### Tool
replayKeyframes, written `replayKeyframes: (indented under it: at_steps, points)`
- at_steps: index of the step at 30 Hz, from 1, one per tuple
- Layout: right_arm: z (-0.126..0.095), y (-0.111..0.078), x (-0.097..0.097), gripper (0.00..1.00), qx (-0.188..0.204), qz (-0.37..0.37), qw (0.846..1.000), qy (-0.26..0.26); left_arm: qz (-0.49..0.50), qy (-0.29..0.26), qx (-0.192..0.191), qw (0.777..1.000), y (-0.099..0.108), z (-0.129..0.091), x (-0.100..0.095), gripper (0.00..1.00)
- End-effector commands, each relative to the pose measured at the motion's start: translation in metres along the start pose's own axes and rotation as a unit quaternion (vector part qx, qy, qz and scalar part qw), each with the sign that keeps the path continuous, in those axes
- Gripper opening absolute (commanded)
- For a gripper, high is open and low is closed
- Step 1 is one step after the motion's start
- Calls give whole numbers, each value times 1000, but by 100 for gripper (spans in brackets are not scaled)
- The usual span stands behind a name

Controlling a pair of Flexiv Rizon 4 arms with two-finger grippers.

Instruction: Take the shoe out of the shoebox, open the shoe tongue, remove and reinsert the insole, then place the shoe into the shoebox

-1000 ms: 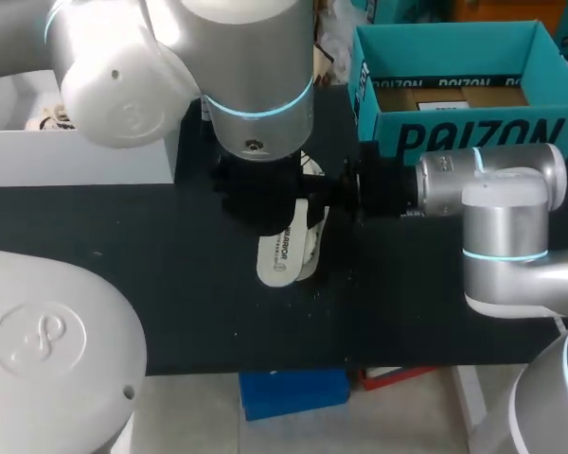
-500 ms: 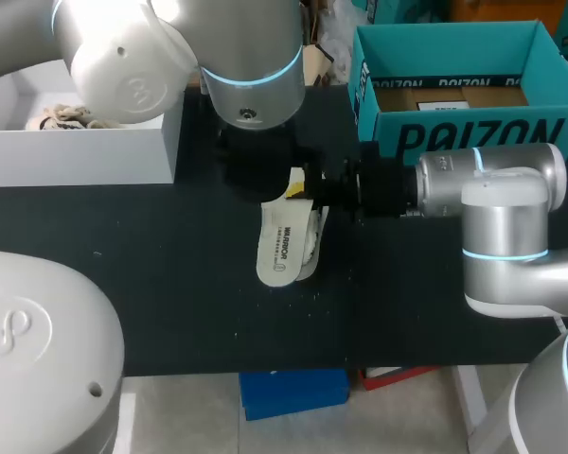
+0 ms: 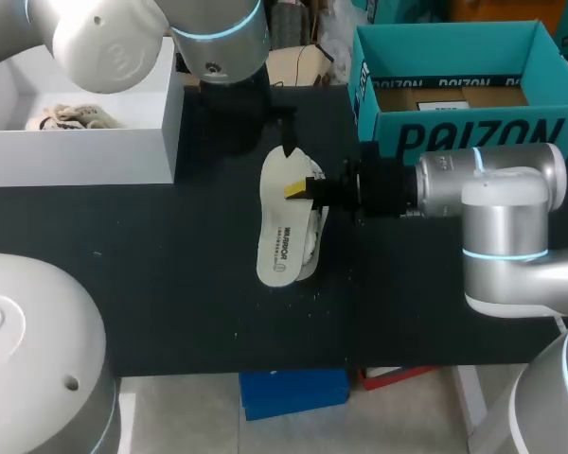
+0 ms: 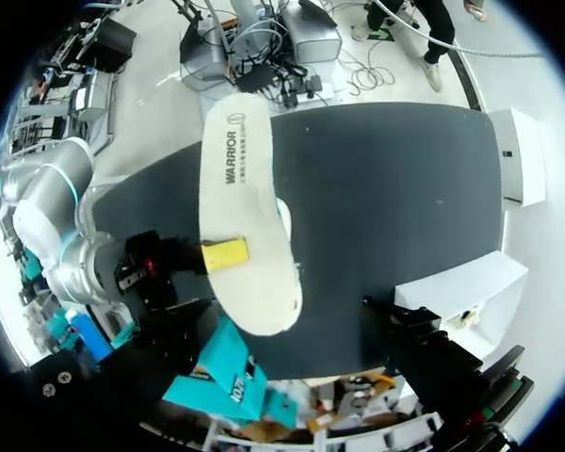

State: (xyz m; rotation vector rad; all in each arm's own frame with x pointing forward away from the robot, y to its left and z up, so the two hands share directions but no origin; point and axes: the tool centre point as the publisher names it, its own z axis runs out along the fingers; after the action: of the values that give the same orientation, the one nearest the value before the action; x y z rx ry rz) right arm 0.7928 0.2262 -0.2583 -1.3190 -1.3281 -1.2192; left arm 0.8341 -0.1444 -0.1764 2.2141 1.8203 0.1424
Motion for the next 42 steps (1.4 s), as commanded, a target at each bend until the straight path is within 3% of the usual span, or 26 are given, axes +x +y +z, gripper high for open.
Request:
replayKeyframes:
  at_steps: [1, 18, 27, 35, 42]
  points:
    - [2, 0, 0, 0, -2, 0, 1000, -1, 6, -8, 3, 1000, 18, 12, 2, 100]
    - [2, 0, 0, 0, -2, 0, 1000, -1, 18, -6, -13, 1000, 86, 18, -4, 100]
    - [2, 0, 0, 0, -2, 0, 1000, -1, 19, -9, -14, 1000, 109, 23, -8, 100]
    - [2, 0, 0, 0, -2, 0, 1000, -1, 22, -16, -18, 999, 113, 24, -12, 100]
    - [2, 0, 0, 0, -2, 0, 1000, -1, 22, -21, -16, 999, 96, 17, -18, 100]
